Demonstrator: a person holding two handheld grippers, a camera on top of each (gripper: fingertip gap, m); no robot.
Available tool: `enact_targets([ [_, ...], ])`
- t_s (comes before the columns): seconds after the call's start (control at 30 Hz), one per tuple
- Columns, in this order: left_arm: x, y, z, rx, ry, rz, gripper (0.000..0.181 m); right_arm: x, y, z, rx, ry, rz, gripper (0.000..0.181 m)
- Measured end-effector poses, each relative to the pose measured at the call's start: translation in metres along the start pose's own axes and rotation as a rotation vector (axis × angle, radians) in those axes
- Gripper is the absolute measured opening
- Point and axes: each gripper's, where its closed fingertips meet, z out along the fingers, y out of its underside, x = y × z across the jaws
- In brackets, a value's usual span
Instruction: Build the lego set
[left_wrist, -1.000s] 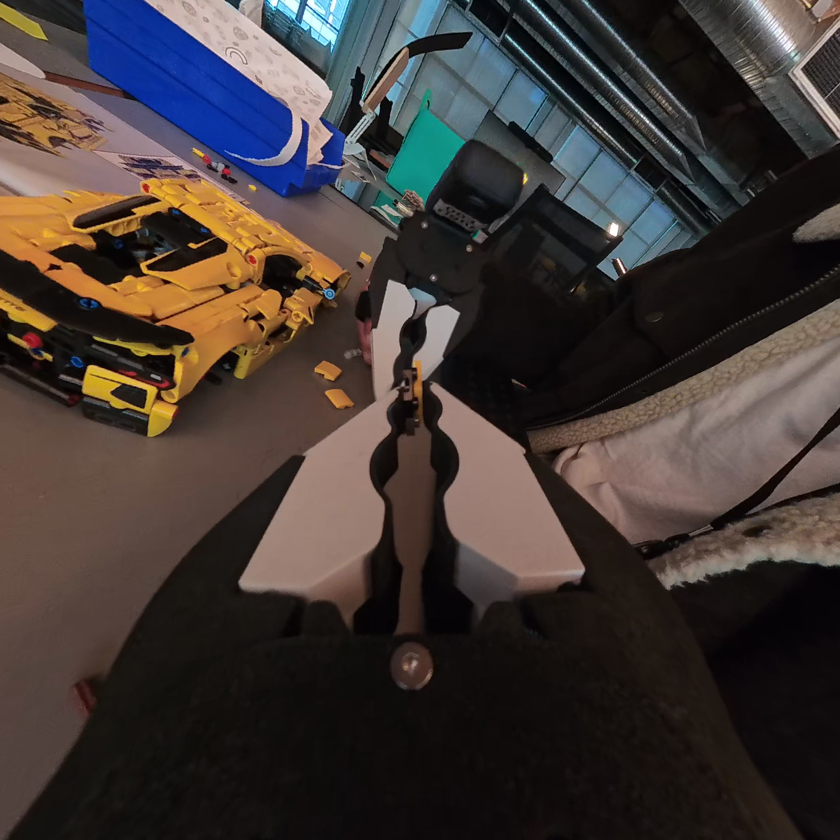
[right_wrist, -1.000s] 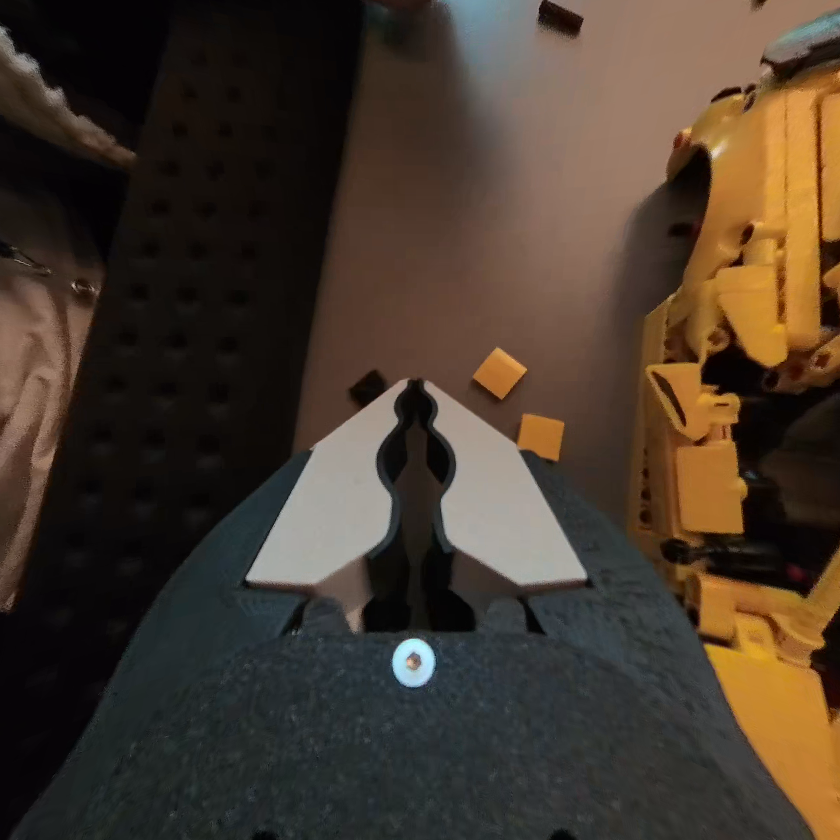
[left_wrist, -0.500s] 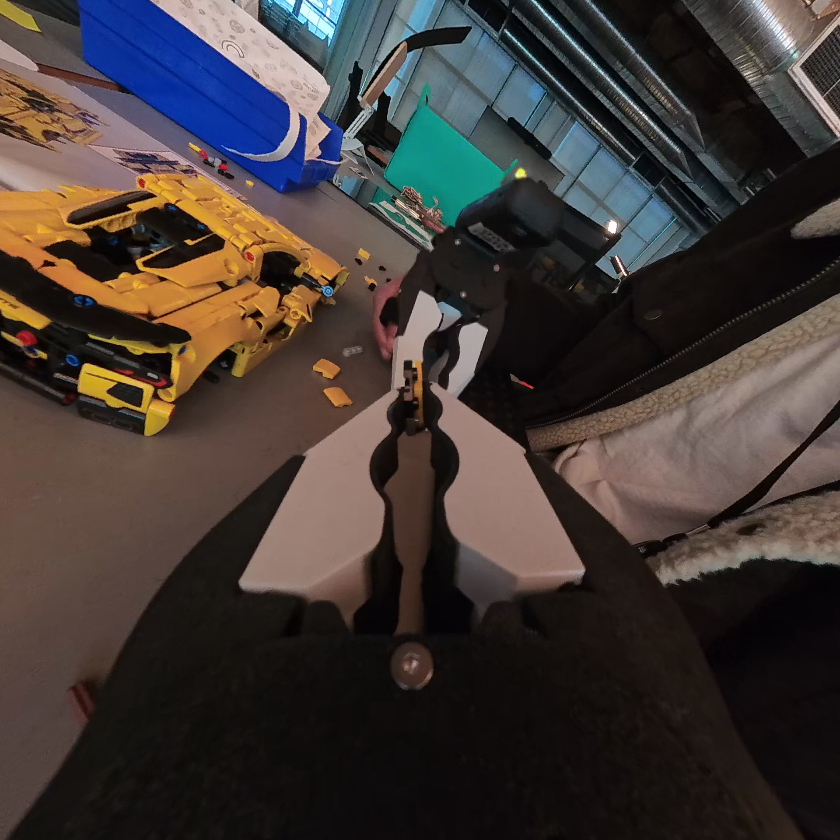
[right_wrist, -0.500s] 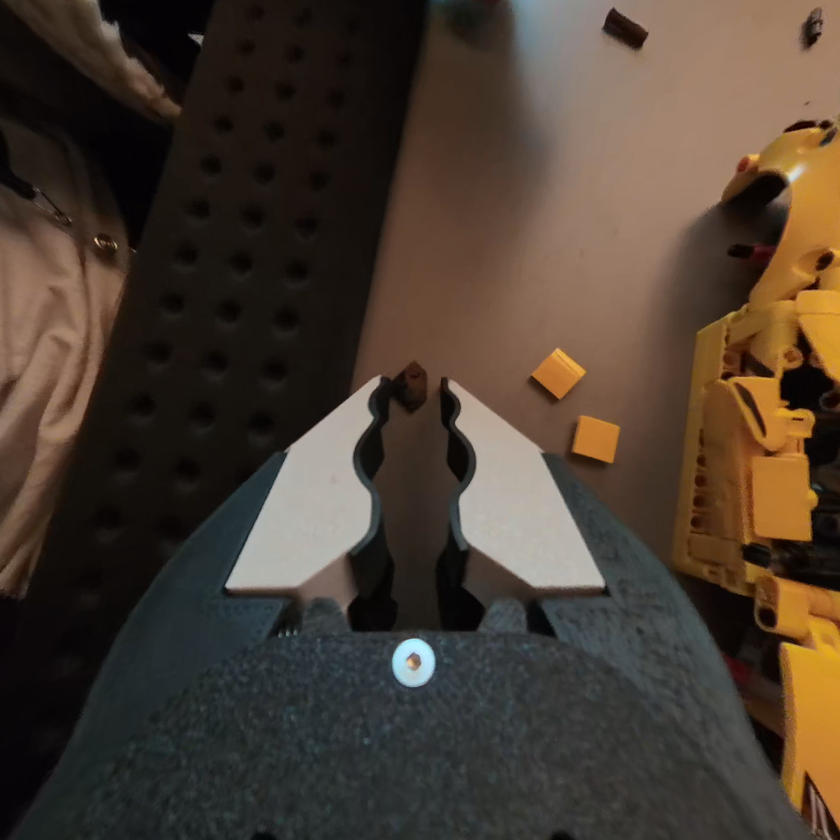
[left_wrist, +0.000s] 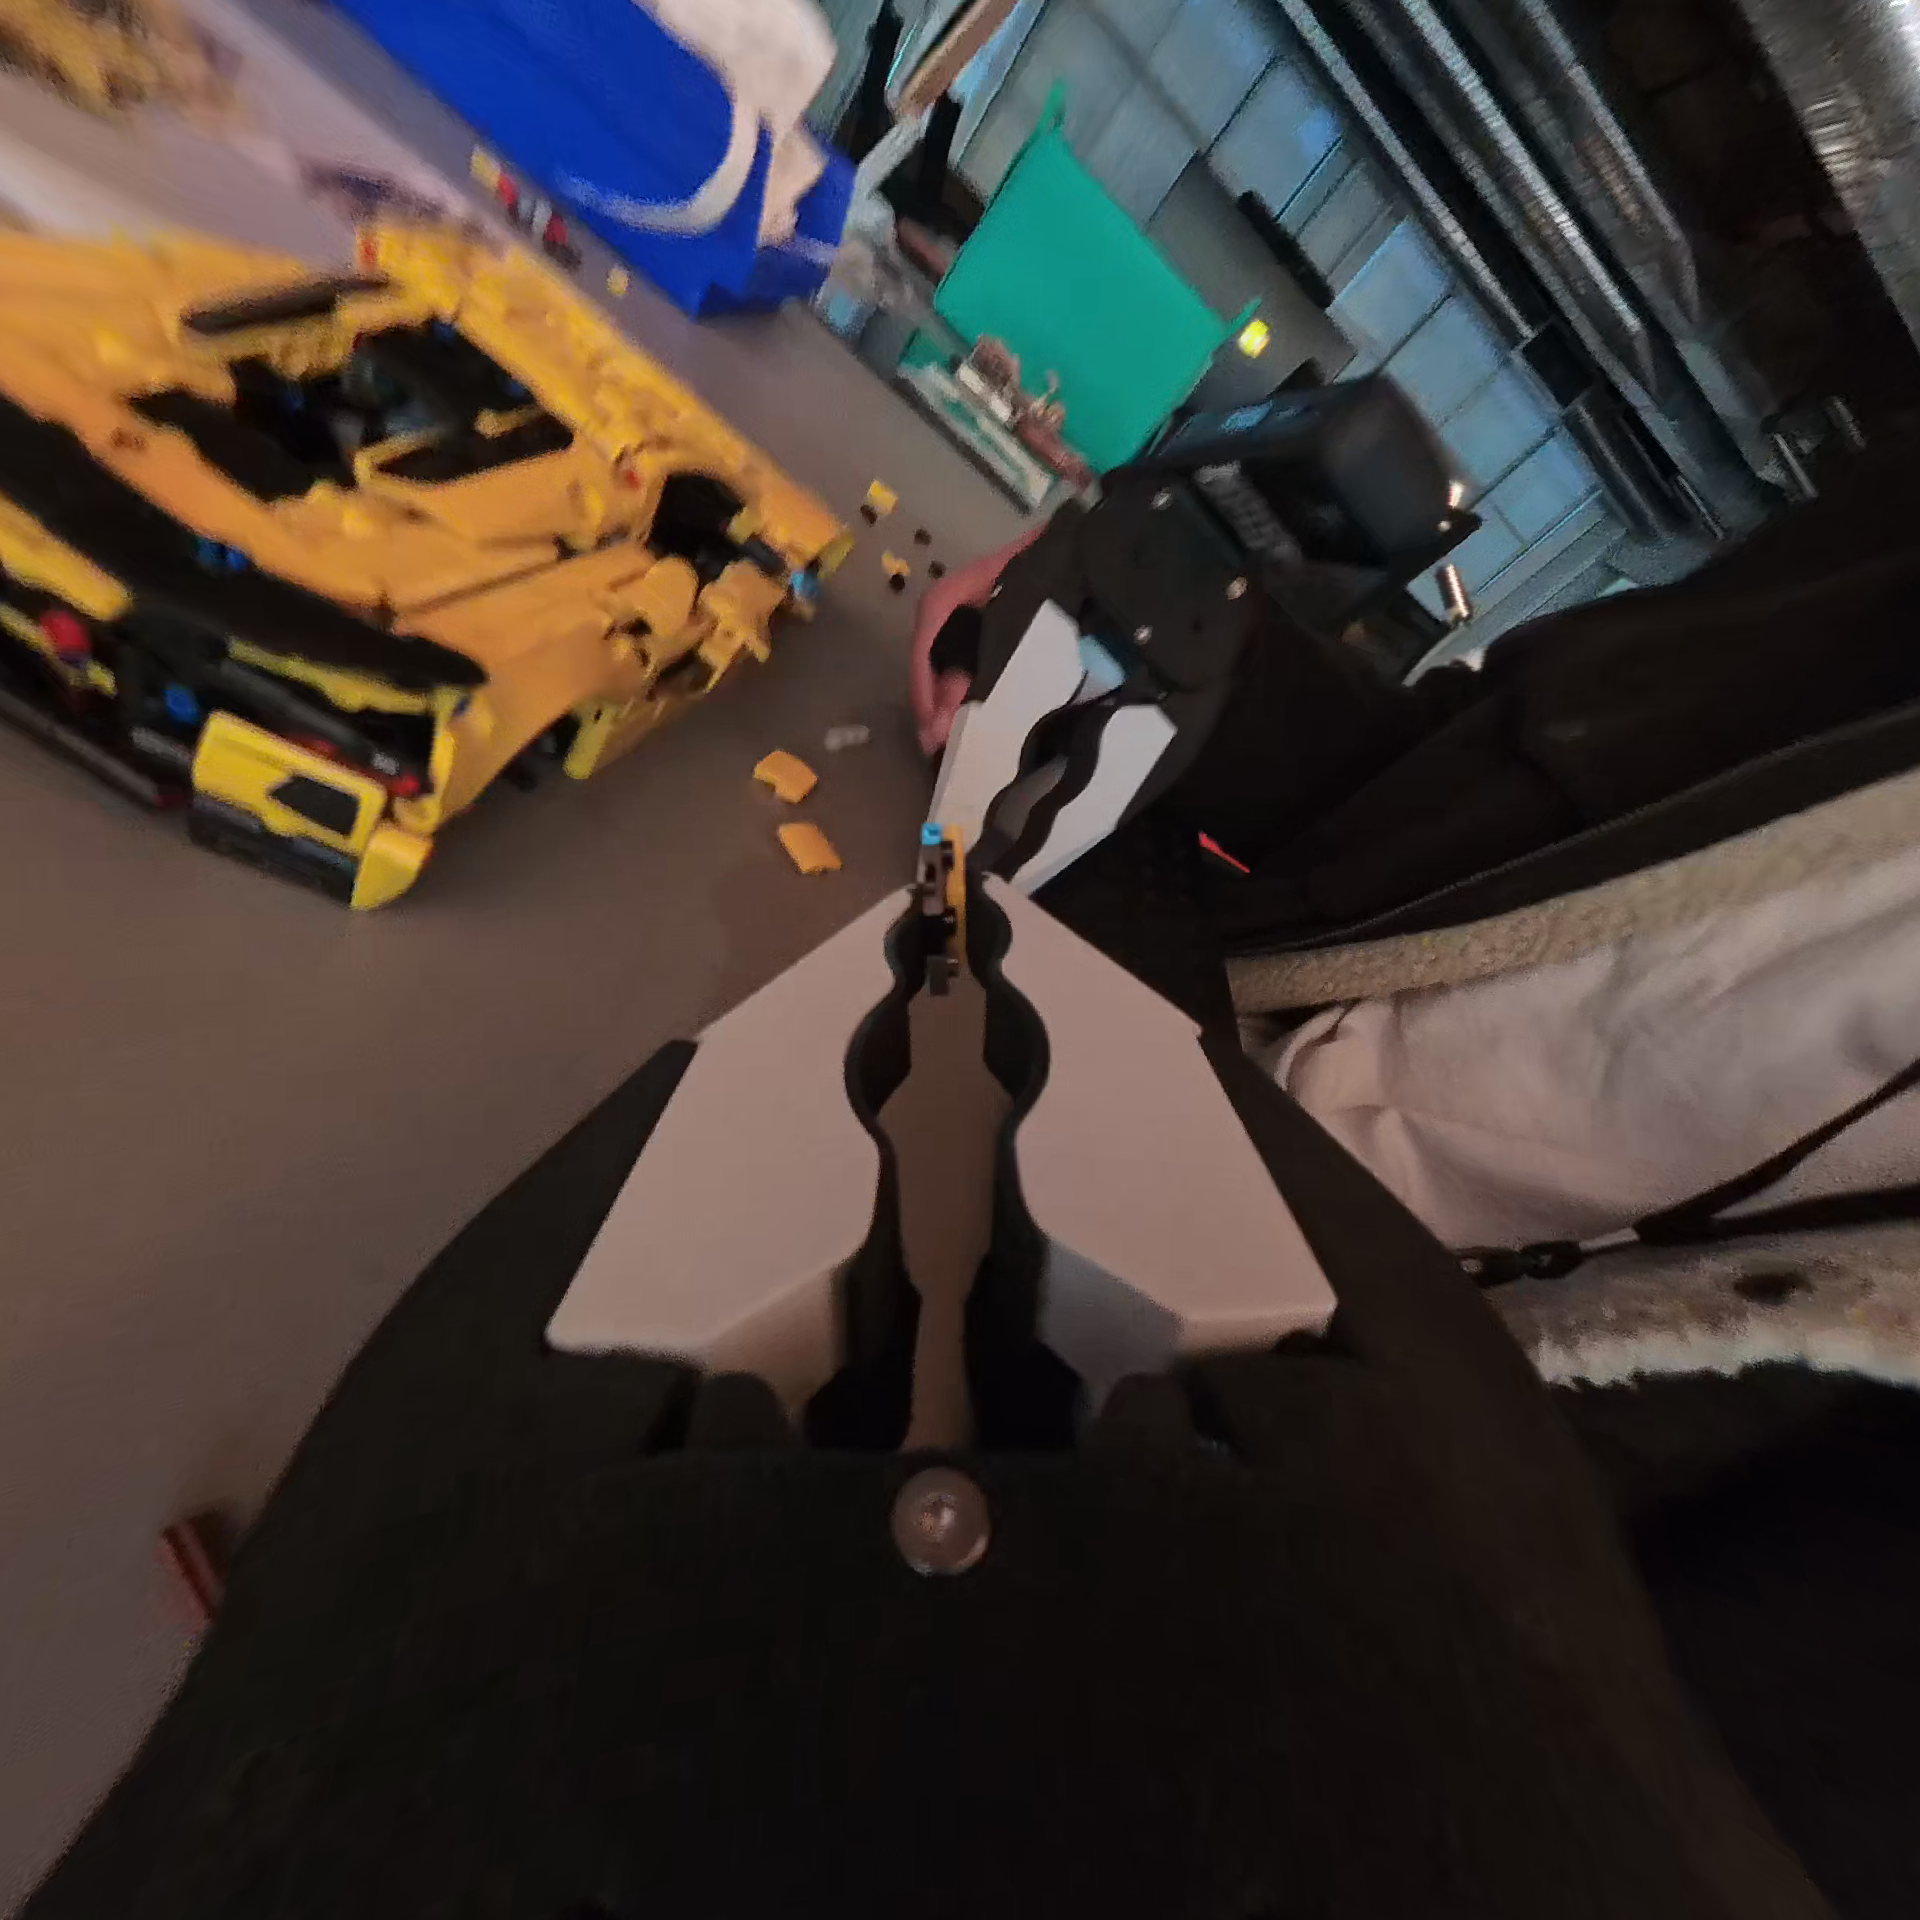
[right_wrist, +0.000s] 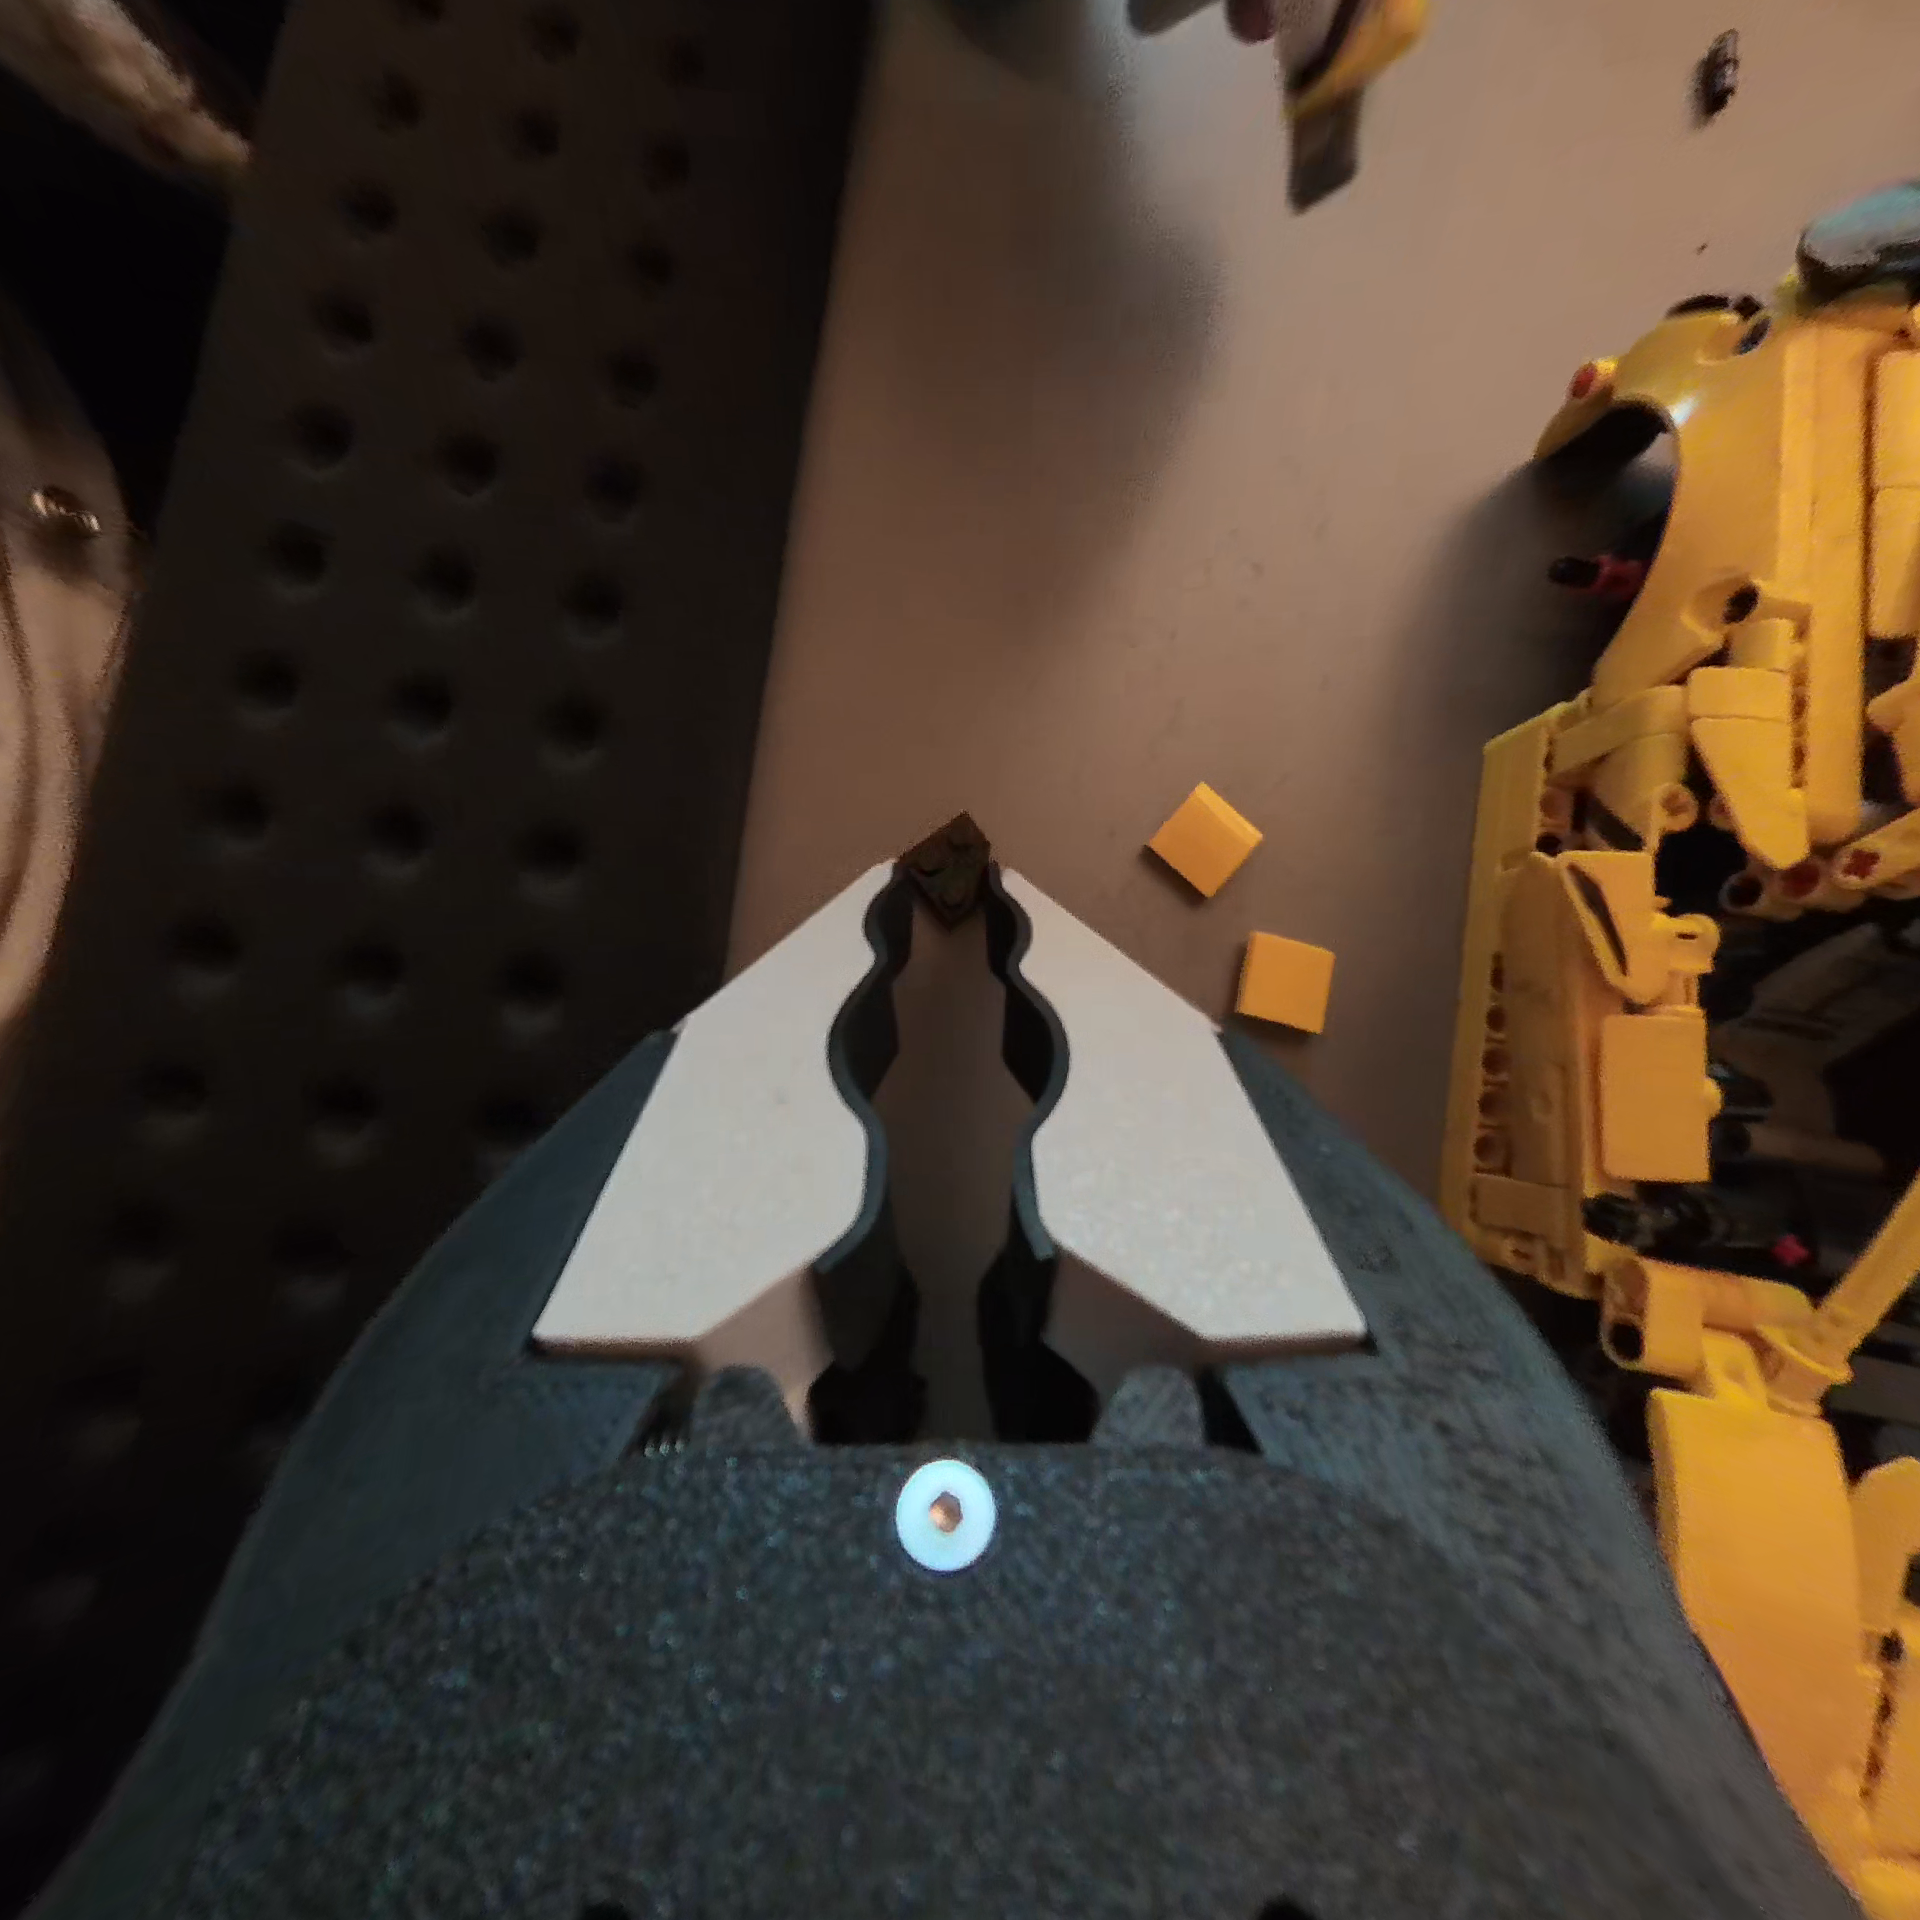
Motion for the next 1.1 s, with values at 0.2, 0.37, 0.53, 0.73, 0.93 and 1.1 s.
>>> enact_targets([
  [0.2, 0.002, 0.026, 0.023, -0.229, 0.018, -0.084, 0.006, 0.013, -0.034, -0.004, 0.176, -0.032, 0.16, 0.03],
  [0.37, 0.029, 0.017, 0.032, -0.186, 0.123, 0.059, 0.006, 0.008, -0.078, -0.01, 0.409, -0.154, 0.247, 0.013],
  [0.53, 0.024, 0.029, 0.038, -0.23, 0.096, 0.099, 0.006, 0.005, -0.068, -0.003, 0.359, -0.176, 0.242, 0.007],
  [0.73, 0.002, 0.026, 0.011, -0.221, -0.119, 0.216, 0.026, 0.008, -0.035, 0.019, 0.083, -0.053, 0.074, 0.006],
  [0.93, 0.01, 0.036, 0.006, -0.266, -0.164, 0.341, 0.025, 0.009, -0.027, 0.024, -0.01, 0.002, -0.027, 0.006],
  [1.1, 0.009, 0.039, 0.008, -0.287, -0.164, 0.346, 0.025, 0.008, -0.026, 0.02, 0.014, -0.005, 0.013, 0.011],
])
